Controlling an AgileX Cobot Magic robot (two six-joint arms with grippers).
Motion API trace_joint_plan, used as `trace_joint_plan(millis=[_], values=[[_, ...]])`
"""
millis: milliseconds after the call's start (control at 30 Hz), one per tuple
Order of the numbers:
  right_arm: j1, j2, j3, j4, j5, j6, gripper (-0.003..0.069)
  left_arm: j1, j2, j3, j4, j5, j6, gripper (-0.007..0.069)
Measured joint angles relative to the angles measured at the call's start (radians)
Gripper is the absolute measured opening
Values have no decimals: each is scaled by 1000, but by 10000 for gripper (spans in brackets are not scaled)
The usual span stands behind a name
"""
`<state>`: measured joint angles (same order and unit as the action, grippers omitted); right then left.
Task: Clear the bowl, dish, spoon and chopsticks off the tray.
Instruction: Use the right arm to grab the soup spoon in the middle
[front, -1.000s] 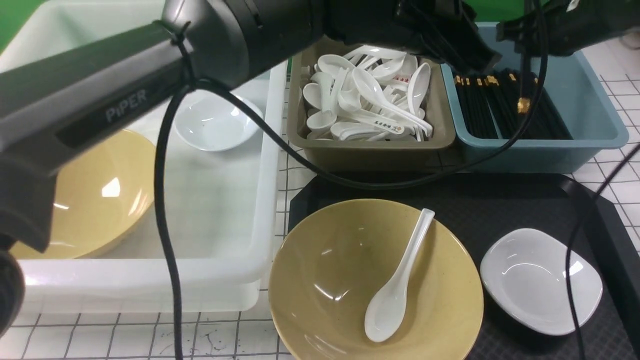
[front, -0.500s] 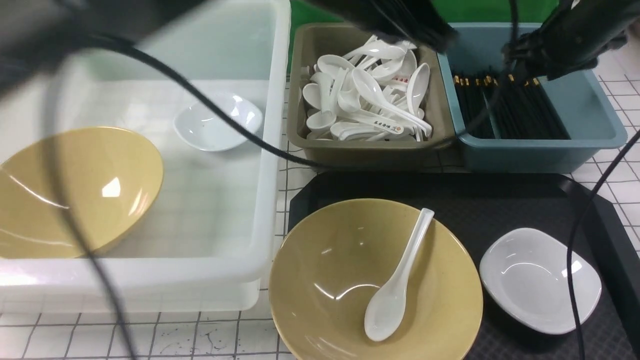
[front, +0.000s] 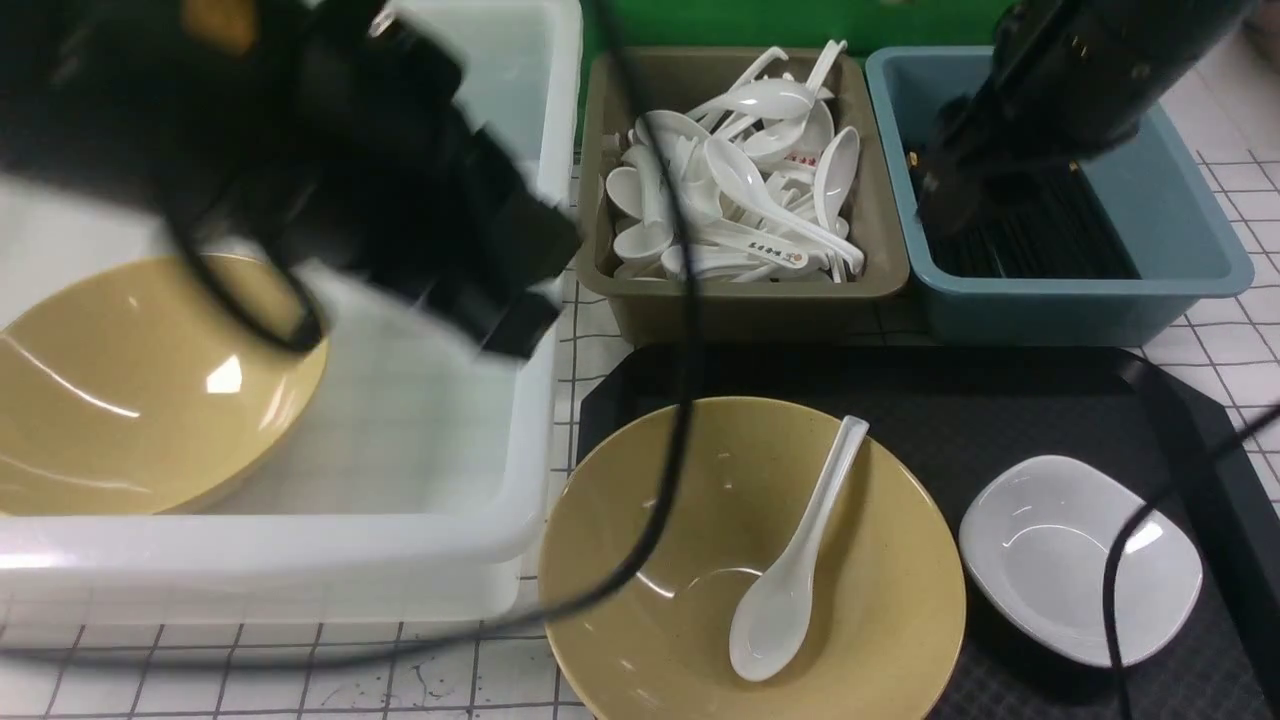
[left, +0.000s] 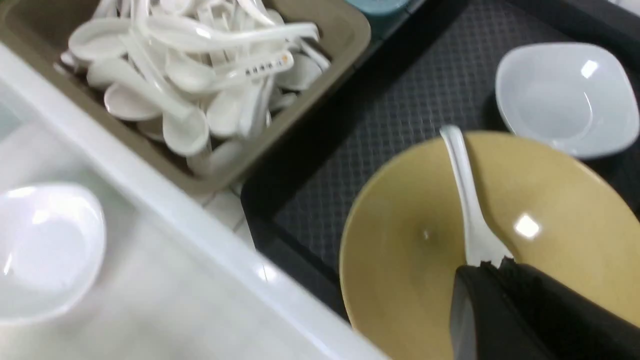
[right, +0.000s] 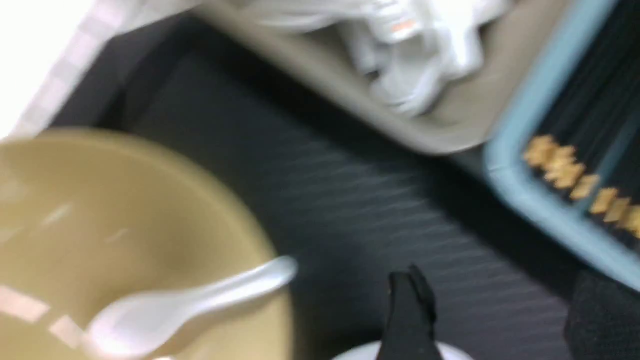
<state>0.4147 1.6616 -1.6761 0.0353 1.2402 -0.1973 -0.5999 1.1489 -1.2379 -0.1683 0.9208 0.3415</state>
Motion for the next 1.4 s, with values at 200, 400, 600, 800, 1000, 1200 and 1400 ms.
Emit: trace_joint_plan(millis=[200, 400, 600, 800, 1000, 1200, 1400], values=[[168, -101, 242, 4, -2, 97, 449, 0, -195, 249, -14, -89, 0, -13], [246, -112, 387, 4, -135, 226, 449, 0, -263, 337, -24, -125, 0, -13], [258, -64, 492, -1, -319, 415, 449, 0, -275, 374, -45, -125, 0, -13], [258, 13, 501, -4, -398, 516, 449, 0, -275, 379, -53, -123, 1, -13], [258, 93, 501, -5, -504, 599, 449, 0, -275, 379, -57, -125, 30, -13], [258, 111, 501, -5, -555, 620, 437, 0, -275, 379, -59, -125, 44, -13], [258, 111, 501, -5, -597, 616, 260, 0, -275, 380, -59, -150, 44, -13]])
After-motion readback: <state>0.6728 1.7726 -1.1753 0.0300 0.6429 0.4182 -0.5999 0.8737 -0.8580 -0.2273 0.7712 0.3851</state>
